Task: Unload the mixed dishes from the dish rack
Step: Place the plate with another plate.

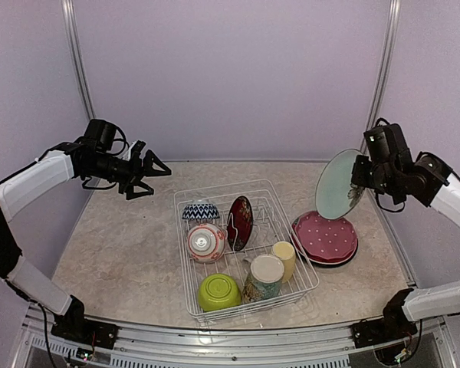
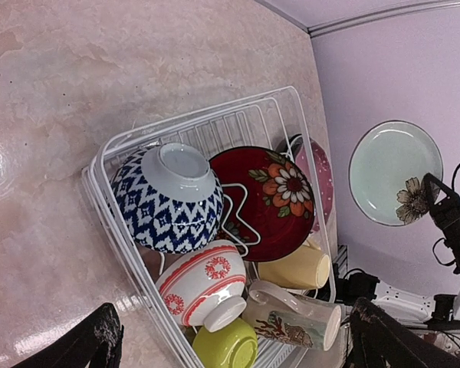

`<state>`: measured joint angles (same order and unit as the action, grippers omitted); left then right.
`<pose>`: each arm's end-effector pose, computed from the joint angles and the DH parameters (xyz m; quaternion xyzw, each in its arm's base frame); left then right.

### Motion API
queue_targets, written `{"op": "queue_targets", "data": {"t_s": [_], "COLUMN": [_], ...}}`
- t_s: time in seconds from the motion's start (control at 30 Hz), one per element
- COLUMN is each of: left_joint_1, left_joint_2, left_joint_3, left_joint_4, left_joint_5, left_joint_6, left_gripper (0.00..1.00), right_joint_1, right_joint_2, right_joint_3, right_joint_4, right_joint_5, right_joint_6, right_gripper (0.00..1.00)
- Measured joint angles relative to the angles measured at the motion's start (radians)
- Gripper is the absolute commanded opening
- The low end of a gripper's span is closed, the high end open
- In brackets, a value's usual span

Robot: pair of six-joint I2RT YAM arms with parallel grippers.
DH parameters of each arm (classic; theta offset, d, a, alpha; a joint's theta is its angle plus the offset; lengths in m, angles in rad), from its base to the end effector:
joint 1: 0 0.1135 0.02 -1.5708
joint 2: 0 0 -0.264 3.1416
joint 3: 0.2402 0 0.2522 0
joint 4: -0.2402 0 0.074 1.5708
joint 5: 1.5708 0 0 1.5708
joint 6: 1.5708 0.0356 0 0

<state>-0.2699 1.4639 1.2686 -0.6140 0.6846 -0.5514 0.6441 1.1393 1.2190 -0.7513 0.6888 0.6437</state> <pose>0.2965 -0.1054 0.3138 0.0008 0.8834 -0.4255 0.1966 0.1963 0.1191 0.3695 0.1466 0.8478 0.0024 0.5097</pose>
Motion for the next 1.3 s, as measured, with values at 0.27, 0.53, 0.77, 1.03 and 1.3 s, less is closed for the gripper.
{"op": "queue_targets", "data": {"t_s": [0.27,0.53,0.77,1.03,1.3], "left_joint_1": [0.0,0.0,0.0,0.0,0.0], "left_joint_2": [0.006,0.009,0.009,0.009,0.009], "left_joint_3": [0.0,0.0,0.0,0.0,0.0], "left_joint_4": [0.0,0.0,0.0,0.0,0.0], "left_joint_5": [0.004,0.005,0.005,0.009,0.011], "left_joint_6": [0.0,0.0,0.0,0.0,0.0], "left_gripper": [0.99,0.99,0.99,0.99,0.99], "right_joint_1": [-0.291,-0.513,-0.56,-0.588,-0.604], "right_joint_2": [-0.157,-0.178,-0.176,-0.15,-0.109], "right_joint_3": [-0.273,-0.494,-0.599,-0.679,-0.702], "right_joint_4": [0.164,0.307,0.435,0.549,0.609], "right_joint_5": [-0.341,-0.701,-0.883,-0.971,-0.99], "right_joint_6": [-0.031,-0.01,0.035,0.082,0.085], "right_gripper": [0.0,0.0,0.0,0.01,0.17]}}
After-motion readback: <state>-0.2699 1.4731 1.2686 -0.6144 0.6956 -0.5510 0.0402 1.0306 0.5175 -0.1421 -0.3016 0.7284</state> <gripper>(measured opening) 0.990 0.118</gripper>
